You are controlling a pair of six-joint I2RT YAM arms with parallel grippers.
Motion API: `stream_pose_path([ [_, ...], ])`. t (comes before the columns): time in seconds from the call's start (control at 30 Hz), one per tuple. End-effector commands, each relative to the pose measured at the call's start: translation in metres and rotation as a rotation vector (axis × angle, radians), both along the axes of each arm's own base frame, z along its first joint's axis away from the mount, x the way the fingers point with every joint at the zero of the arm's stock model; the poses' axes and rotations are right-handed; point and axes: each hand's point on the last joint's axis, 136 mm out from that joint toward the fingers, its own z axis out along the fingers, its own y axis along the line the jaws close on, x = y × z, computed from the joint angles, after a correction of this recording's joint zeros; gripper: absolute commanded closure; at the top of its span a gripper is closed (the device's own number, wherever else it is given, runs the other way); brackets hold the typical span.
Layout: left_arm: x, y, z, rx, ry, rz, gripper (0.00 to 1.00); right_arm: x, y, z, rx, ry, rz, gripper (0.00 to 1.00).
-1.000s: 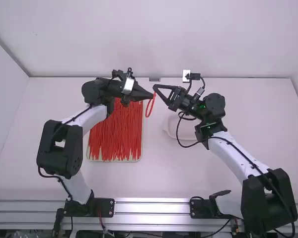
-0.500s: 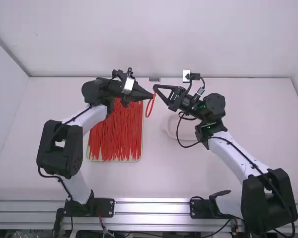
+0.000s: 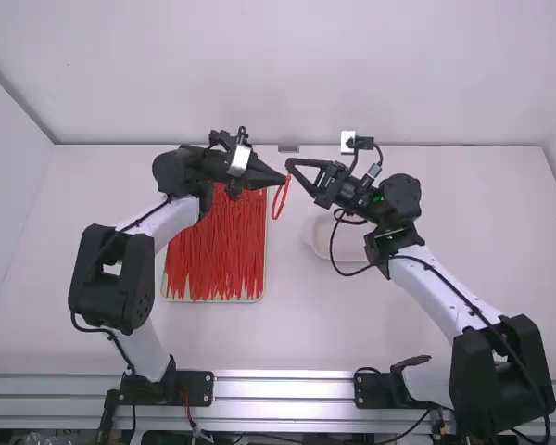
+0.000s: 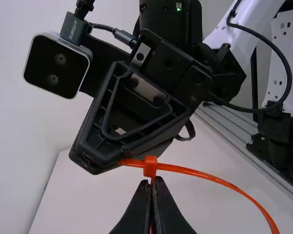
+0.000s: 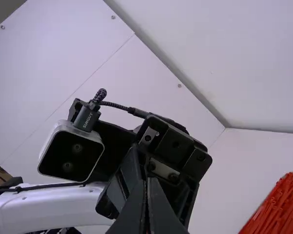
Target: Fasten the cable tie
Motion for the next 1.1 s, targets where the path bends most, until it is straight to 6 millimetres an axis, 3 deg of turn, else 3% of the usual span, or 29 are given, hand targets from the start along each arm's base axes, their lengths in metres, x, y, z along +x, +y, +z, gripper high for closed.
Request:
stream_pose_path([
  [0.0, -0.009, -0.001, 0.014, -0.014, -0.035, -0.001, 0.99, -0.008, 0.003, 0.014, -0.001, -0.048, 0.036, 1.0],
  [0.5, -0.009, -0.001, 0.014, -0.014, -0.035, -0.002, 0.99, -0.007, 0.002, 0.015, -0.001, -0.054, 0.031, 1.0],
  [0.73, -0.009, -0.001, 0.013, -0.009, -0.011, -0.002, 0.99, 0.009, -0.021, 0.017, 0.012, -0.038, -0.031, 1.0],
  [1.07, -0.012, -0.001, 0.0, -0.005, 0.013, -0.002, 0.99, 0.014, -0.045, 0.034, 0.05, -0.095, -0.076, 1.0],
])
